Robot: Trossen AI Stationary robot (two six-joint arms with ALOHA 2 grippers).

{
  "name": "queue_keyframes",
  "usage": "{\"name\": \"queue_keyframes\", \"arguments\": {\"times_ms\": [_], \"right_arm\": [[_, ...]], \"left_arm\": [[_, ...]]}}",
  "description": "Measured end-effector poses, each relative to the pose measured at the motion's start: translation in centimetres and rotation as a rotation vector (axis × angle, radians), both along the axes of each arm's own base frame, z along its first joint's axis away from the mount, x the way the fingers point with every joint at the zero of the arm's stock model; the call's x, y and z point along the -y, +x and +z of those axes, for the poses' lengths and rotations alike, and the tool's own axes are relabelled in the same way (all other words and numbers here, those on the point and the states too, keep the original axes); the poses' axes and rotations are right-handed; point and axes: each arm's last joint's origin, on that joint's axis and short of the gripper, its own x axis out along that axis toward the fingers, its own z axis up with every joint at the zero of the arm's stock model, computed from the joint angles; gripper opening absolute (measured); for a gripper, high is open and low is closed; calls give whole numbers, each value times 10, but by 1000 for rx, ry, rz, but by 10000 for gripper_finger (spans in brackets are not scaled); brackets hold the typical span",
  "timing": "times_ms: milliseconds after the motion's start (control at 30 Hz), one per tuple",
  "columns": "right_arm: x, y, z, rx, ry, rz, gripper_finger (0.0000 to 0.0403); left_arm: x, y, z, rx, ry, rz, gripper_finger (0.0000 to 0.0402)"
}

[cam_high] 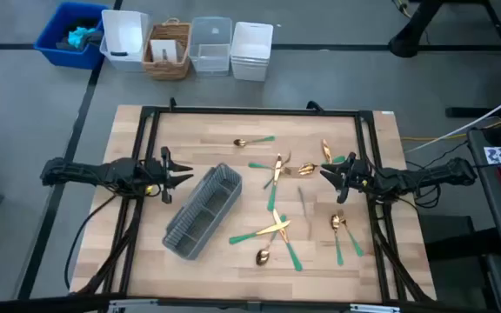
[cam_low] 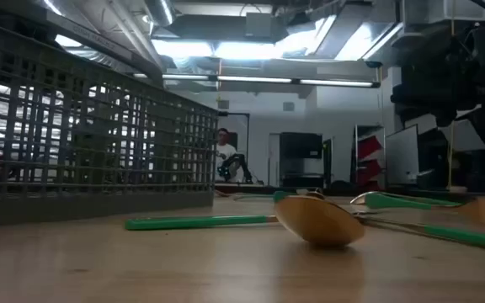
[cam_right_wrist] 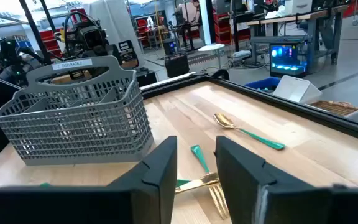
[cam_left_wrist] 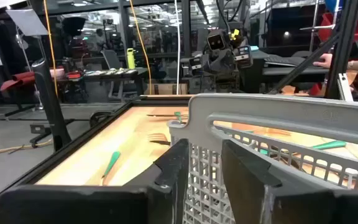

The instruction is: Sort silverware

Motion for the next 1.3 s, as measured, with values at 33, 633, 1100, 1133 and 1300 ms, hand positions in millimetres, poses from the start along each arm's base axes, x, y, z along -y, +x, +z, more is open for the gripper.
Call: {"name": "queue_keyframes", "arguments": {"times_ms": [33, 633, 1100, 1133, 1300], "right_arm": [[0, 0, 0, 0, 0, 0, 113], [0, 0, 0, 0, 0, 0, 113], [0, 0, 0, 0, 0, 0, 113], [0, 0, 0, 0, 0, 0, 113], [0, 0, 0, 1, 0, -4, 113]], "left_arm": [[0, 0, 0, 0, 0, 0, 88], [0, 0, 0, 1, 0, 0, 88], [0, 0, 0, 1, 0, 0, 88], [0, 0, 0, 1, 0, 0, 88], [0, 0, 0, 5, -22, 0, 88]]}}
